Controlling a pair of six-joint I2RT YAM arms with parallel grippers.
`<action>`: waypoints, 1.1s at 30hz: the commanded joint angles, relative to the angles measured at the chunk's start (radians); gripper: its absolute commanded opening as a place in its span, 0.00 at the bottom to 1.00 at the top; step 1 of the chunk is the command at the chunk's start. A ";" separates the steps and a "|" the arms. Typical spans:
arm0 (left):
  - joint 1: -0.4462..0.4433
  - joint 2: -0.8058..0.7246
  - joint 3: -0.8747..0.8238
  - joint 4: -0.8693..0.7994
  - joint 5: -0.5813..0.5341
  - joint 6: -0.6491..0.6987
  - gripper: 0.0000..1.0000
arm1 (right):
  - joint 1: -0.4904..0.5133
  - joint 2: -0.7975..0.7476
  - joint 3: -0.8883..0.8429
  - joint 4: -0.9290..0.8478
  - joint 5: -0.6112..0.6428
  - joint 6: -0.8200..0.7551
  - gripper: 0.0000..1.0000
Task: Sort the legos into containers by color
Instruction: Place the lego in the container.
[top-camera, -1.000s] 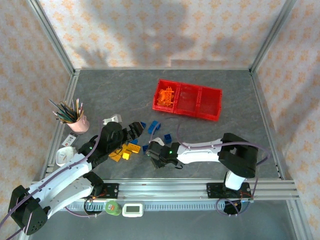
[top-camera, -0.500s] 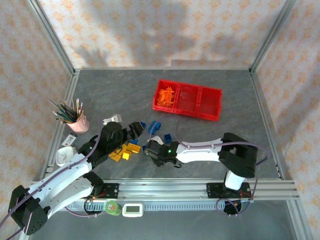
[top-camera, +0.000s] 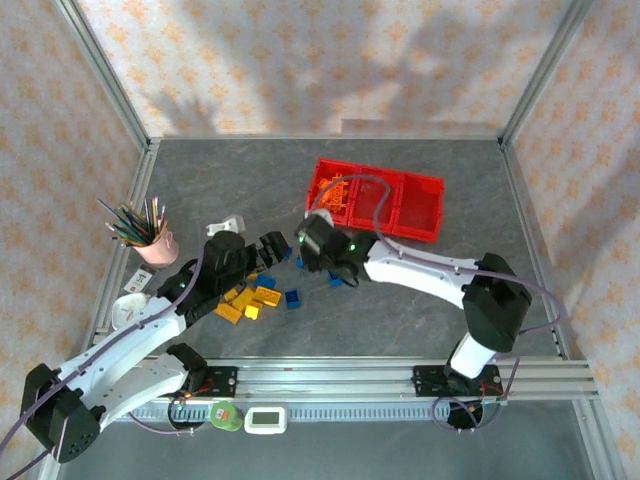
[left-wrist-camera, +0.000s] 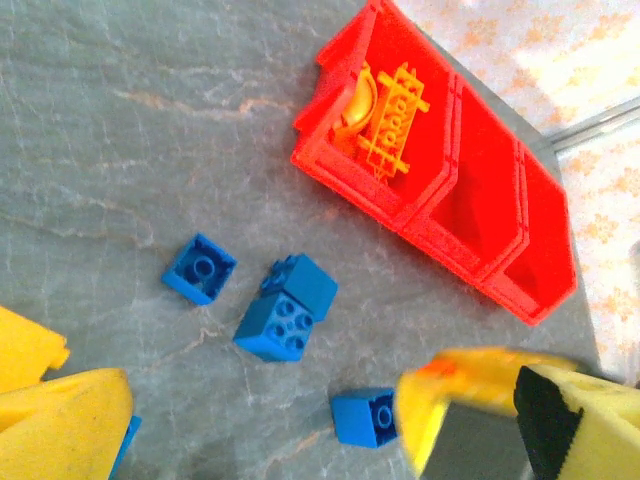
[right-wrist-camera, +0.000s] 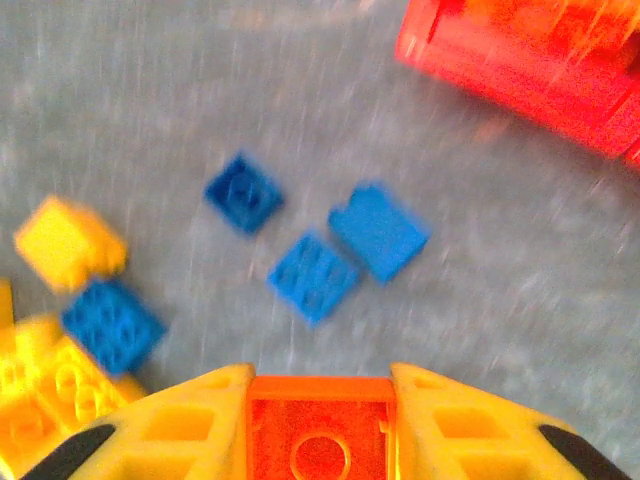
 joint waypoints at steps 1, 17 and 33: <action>0.046 0.027 0.049 0.031 0.028 0.056 0.99 | -0.079 0.073 0.102 -0.001 0.054 -0.039 0.33; 0.133 0.112 0.133 0.062 0.080 0.135 0.99 | -0.270 0.513 0.622 -0.048 0.154 -0.093 0.33; 0.136 0.127 0.141 0.054 0.094 0.138 0.99 | -0.310 0.469 0.615 -0.031 0.068 -0.107 0.62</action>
